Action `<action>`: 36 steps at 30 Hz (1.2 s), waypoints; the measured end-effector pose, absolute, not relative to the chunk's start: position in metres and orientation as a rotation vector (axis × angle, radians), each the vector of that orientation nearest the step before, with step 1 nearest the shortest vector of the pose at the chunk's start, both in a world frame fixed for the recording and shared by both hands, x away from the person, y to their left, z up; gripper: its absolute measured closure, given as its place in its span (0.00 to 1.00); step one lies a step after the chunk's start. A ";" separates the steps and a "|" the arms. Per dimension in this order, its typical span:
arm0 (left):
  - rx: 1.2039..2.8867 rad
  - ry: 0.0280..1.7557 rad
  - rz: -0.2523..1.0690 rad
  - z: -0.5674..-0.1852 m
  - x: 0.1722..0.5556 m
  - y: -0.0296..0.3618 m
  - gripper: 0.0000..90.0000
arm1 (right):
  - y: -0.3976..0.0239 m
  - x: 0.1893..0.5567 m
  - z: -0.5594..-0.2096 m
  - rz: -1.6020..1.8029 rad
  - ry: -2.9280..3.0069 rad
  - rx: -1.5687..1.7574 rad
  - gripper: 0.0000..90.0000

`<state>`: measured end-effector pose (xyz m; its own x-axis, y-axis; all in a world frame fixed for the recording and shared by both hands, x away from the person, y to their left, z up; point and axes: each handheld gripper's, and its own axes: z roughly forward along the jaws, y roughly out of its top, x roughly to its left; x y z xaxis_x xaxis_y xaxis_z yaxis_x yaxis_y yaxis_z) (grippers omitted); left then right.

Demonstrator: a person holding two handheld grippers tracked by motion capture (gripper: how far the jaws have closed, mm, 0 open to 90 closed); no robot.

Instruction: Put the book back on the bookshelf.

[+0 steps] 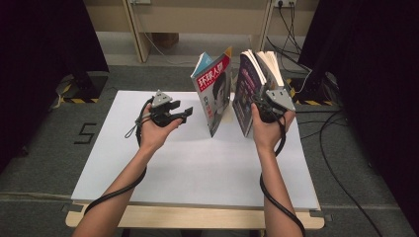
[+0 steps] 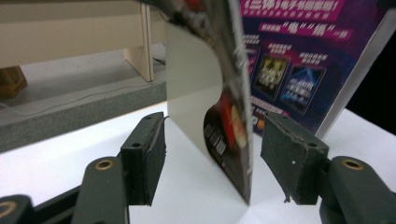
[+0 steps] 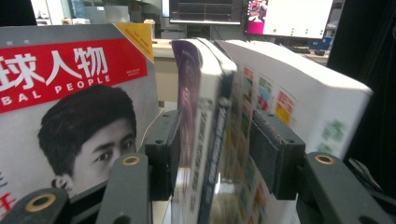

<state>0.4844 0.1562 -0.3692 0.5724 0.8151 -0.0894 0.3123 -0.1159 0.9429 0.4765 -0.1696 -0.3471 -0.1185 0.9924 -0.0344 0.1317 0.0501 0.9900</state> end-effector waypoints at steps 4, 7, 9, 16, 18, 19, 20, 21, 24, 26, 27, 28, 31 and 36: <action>1.683 0.938 0.550 -0.365 0.488 0.148 0.44 | -0.173 0.465 -0.356 1.211 1.431 1.225 0.59; 1.682 0.937 0.545 -0.366 0.488 0.145 0.44 | -0.175 0.460 -0.360 1.216 1.436 1.224 0.59; 1.690 0.934 0.541 -0.367 0.489 0.141 0.44 | -0.179 0.453 -0.367 1.217 1.440 1.228 0.59; 1.681 0.929 0.533 -0.364 0.491 0.134 0.44 | -0.186 0.437 -0.380 1.203 1.460 1.233 0.58; 1.681 0.927 0.533 -0.364 0.491 0.134 0.44 | -0.188 0.432 -0.385 1.197 1.472 1.236 0.58; 1.678 0.927 0.531 -0.364 0.491 0.132 0.44 | -0.190 0.430 -0.389 1.195 1.473 1.244 0.58; 1.672 0.928 0.528 -0.365 0.491 0.132 0.44 | -0.191 0.428 -0.391 1.189 1.478 1.244 0.58; 1.674 0.927 0.529 -0.366 0.491 0.132 0.44 | -0.192 0.425 -0.395 1.193 1.475 1.254 0.58; 1.679 0.933 0.526 -0.369 0.490 0.132 0.44 | -0.195 0.421 -0.401 1.185 1.479 1.256 0.58; 1.684 0.932 0.526 -0.371 0.489 0.132 0.44 | -0.196 0.419 -0.404 1.180 1.482 1.260 0.58; 1.685 0.932 0.527 -0.372 0.489 0.133 0.44 | -0.197 0.418 -0.405 1.181 1.482 1.265 0.58; 1.686 0.933 0.527 -0.372 0.488 0.133 0.44 | -0.197 0.417 -0.405 1.178 1.482 1.260 0.58; 1.692 0.930 0.530 -0.374 0.484 0.136 0.44 | -0.199 0.413 -0.406 1.178 1.483 1.263 0.57; 1.713 0.925 0.537 -0.381 0.476 0.143 0.43 | -0.202 0.408 -0.409 1.176 1.487 1.276 0.57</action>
